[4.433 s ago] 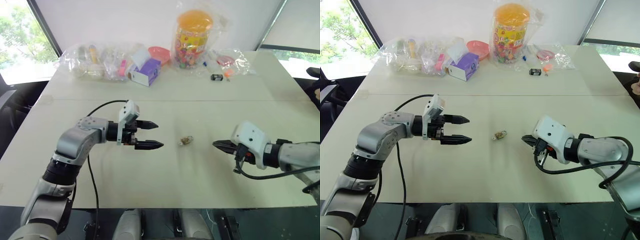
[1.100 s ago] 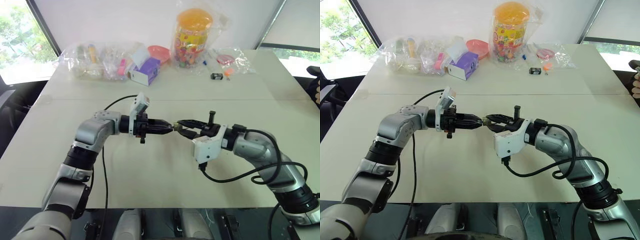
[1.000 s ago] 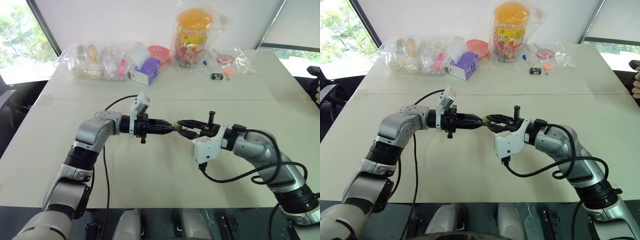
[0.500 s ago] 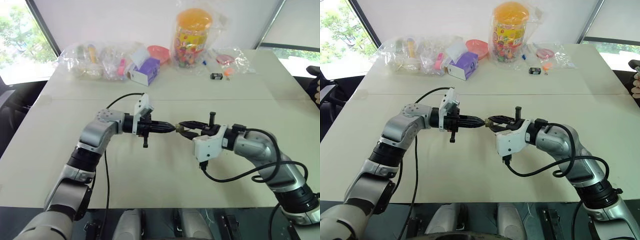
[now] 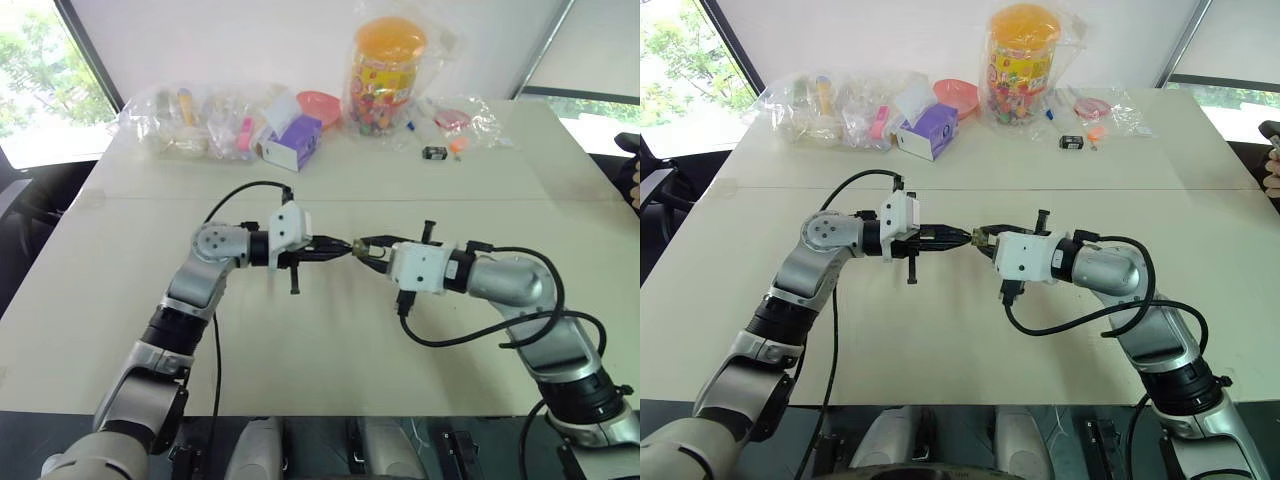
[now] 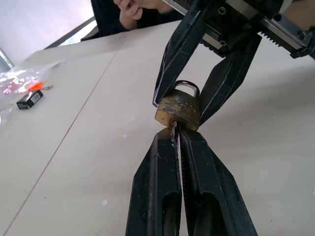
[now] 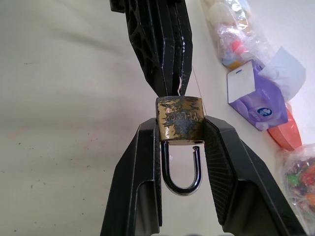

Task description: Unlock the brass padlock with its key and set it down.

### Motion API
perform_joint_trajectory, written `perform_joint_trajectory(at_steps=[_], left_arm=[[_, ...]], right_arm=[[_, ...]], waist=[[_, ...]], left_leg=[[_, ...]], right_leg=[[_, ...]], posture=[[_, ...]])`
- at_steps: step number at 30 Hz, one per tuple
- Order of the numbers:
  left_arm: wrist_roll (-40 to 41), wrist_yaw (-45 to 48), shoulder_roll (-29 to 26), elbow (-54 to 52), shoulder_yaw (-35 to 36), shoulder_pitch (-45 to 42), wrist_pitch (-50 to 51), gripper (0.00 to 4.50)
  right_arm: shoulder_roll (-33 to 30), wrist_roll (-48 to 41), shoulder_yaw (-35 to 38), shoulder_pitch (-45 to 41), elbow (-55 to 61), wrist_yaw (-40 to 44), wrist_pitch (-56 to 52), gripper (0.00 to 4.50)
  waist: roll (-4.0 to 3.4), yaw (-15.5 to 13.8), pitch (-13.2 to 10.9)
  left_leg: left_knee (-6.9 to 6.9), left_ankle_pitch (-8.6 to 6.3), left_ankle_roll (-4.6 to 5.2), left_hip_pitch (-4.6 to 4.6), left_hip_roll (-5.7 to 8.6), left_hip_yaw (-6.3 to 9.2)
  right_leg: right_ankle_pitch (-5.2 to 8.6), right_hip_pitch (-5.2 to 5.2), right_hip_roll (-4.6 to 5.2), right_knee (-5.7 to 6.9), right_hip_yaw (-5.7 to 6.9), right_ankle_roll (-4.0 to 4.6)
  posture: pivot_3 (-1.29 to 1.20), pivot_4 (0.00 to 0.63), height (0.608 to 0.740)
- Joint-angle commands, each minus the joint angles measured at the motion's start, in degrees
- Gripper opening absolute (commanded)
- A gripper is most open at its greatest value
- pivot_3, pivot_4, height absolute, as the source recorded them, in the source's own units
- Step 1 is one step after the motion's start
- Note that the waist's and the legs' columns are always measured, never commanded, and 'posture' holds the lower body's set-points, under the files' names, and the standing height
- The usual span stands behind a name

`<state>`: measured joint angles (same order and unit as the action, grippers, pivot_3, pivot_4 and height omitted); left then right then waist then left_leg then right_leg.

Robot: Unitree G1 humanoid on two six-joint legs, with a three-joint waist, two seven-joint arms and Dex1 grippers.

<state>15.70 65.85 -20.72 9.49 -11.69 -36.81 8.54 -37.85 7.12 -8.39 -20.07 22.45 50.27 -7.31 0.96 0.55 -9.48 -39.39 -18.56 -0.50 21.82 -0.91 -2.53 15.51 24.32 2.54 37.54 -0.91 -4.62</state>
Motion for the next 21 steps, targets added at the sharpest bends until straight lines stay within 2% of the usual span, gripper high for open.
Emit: perform_joint_trajectory(at_steps=[1, 4, 6, 9, 13, 21], left_arm=[[11.66, -2.42, 0.75, -2.69, 4.49, -2.98, 22.88, 0.11], [21.18, -1.77, -0.47, -2.43, 8.28, -5.0, 40.16, 0.11], [25.99, -0.08, -1.54, -3.45, 9.81, -5.11, 46.72, 0.11], [29.05, -0.91, -1.82, -4.42, 10.8, -5.01, 52.18, 0.97], [27.6, -2.4, -1.57, -6.02, 9.22, -3.74, 52.07, 2.92], [22.5, -5.41, 0.04, -4.37, 6.09, -2.9, 46.06, 2.92]], right_arm=[[-0.07, -0.89, -0.92, -1.95, 3.93, 0.16, 3.72, 0.64], [-0.82, 0.48, -1.38, -1.68, 3.17, -0.19, 6.04, 0.64], [-1.07, 0.8, -1.42, -1.55, 2.79, -0.38, 6.97, 0.64], [-1.55, 1.34, -1.42, -1.41, 2.16, -0.74, 8.27, 0.64], [-2.02, 1.96, -1.39, -1.27, 2.0, -1.14, 8.89, 0.64], [-1.6, 1.99, -1.23, -1.12, 2.47, -1.26, 8.77, 0.64]], waist=[[0.0, 0.08, 0.0], [0.0, 0.21, 0.0], [0.0, 0.39, 0.0], [0.0, 0.32, 0.0], [0.0, 0.03, 0.0], [0.0, 0.08, 0.0]], left_leg=[[-0.01, 0.0, 0.01, 0.01, 0.0, 0.0], [-0.09, -0.02, 0.03, 0.04, -0.01, 0.07], [-0.09, -0.02, 0.03, 0.03, -0.01, 0.08], [-0.1, -0.01, 0.02, 0.01, -0.02, 0.1], [-0.34, 0.0, 0.0, 0.09, -0.02, 0.12], [-0.6, -0.01, 0.02, 0.2, 0.0, 0.16]], right_leg=[[0.0, 0.0, -0.01, 0.01, 0.01, 0.0], [0.0, 0.0, -0.04, 0.05, 0.04, -0.01], [0.0, 0.0, -0.04, 0.07, 0.04, -0.01], [0.0, 0.01, -0.03, 0.13, 0.04, -0.01], [0.0, 0.01, 0.01, 0.22, 0.03, -0.01], [0.0, 0.01, 0.01, 0.34, 0.03, 0.0]], posture=[[0.0, 0.15, 0.735], [0.0, 0.15, 0.735], [0.0, 0.15, 0.735], [0.0, 0.15, 0.735], [0.0, 0.15, 0.735], [0.0, 0.15, 0.735]])
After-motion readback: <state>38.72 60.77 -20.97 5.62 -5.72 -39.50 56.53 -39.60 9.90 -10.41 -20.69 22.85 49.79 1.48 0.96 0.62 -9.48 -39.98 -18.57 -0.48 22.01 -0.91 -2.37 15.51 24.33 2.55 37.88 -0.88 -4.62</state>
